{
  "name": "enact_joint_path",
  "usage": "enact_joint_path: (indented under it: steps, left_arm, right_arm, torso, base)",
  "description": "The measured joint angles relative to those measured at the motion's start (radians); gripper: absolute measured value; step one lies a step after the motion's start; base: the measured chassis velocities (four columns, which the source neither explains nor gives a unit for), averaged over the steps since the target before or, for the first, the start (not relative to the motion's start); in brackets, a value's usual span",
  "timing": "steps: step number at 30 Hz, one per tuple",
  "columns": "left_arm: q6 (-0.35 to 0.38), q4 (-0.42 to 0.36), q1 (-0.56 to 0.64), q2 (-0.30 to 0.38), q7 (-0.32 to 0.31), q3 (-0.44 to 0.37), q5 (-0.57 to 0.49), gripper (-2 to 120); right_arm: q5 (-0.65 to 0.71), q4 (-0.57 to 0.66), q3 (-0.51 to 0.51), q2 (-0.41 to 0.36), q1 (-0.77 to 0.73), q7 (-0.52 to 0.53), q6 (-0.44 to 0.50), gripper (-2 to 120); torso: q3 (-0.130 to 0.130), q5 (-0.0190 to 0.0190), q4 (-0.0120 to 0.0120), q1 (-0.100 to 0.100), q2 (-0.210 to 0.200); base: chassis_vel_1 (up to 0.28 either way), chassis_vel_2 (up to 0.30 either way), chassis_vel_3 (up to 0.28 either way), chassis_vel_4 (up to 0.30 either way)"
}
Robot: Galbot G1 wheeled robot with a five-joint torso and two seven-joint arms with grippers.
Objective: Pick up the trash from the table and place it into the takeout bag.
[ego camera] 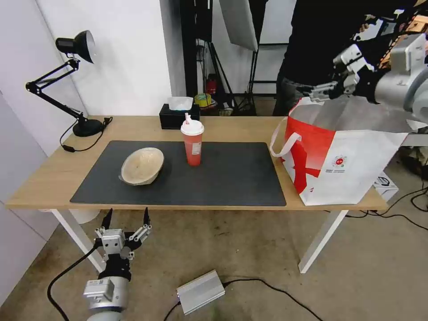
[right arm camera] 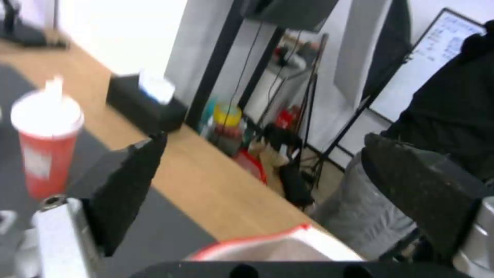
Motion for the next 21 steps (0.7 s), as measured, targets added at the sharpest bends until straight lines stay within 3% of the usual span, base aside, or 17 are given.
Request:
enact_joint_path:
  steps: [10,16,20,21]
  left_arm:
    - [0.0,-0.003,0.0,-0.006,0.0,-0.004,0.001,100]
    - [0.0,-0.003,0.0,-0.014,0.0,-0.004,0.003,100]
    - [0.0,-0.004,0.001,-0.02,0.0,-0.005,0.007,100]
    - [0.0,-0.004,0.001,-0.02,0.0,-0.005,0.007,100]
  right_arm:
    - [0.153,0.152,0.157,0.045,-0.16,0.222,0.042,100]
    - [0.162,0.207,0.249,0.051,-0.254,0.312,0.05,100]
    - [0.122,0.26,0.428,0.056,-0.448,0.37,0.068,100]
    - [0.122,0.26,0.428,0.056,-0.448,0.37,0.068,100]
  torso:
    - [0.0,0.0,0.0001,0.0,0.0]
    - [0.0,0.0,0.0001,0.0,0.0]
    - [0.0,0.0002,-0.0004,0.0,0.0]
    - [0.0,0.0002,-0.0004,0.0,0.0]
  base:
    - [0.0,0.0,0.0,0.0]
    - [0.0,0.0,0.0,0.0]
    - [0.0,0.0,0.0,0.0]
    - [0.0,0.0,0.0,0.0]
